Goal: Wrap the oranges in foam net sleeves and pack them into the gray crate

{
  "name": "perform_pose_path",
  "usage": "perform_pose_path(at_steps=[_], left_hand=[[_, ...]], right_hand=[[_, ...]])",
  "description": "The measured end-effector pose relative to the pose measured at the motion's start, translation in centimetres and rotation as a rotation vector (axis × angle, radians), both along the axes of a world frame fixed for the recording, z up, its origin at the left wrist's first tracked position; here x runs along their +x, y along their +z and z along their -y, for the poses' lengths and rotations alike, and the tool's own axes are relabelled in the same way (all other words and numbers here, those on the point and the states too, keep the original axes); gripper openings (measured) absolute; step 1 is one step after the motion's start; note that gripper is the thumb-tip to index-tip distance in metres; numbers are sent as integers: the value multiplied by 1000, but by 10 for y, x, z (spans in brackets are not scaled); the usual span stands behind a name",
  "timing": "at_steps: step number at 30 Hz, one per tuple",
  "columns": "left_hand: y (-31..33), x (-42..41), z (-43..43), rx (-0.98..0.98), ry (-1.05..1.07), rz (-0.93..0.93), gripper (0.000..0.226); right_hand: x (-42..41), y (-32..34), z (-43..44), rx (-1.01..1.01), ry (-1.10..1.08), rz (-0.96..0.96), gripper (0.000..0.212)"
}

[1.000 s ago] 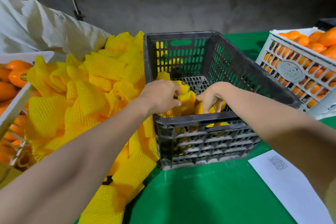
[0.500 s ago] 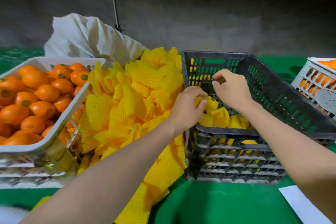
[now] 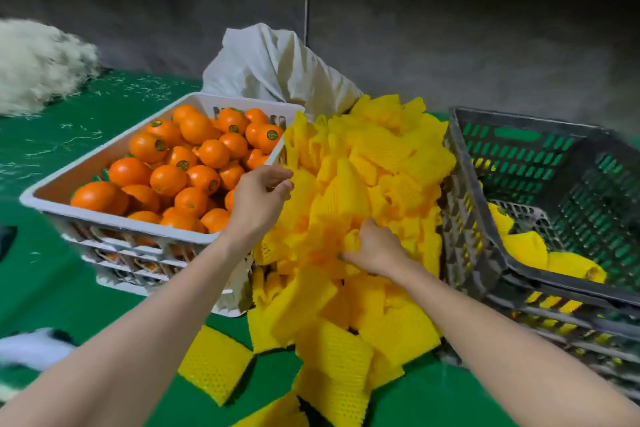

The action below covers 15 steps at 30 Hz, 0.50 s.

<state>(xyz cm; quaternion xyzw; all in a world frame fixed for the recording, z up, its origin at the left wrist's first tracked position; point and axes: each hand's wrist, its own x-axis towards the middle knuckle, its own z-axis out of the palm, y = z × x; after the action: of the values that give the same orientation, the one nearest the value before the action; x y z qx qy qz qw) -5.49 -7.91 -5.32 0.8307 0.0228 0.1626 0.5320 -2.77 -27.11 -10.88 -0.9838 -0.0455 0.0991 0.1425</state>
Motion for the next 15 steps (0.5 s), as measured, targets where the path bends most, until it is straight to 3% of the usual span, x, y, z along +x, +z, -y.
perform_pose_path(at_steps=[3,6,11,15], left_hand=[[-1,-10,-13,18,-54,-29,21],[5,-12,-19,-4,-144,-31,27],[17,-7,-16,91,-345,-112,53],[12,-9,-20,170,-441,-100,20]], right_hand=[[9,28,-2,25,53,170,32],[6,81,-1,199,137,309,26],[-21,128,-16,418,430,225,28],[-25,117,-33,394,411,287,20]])
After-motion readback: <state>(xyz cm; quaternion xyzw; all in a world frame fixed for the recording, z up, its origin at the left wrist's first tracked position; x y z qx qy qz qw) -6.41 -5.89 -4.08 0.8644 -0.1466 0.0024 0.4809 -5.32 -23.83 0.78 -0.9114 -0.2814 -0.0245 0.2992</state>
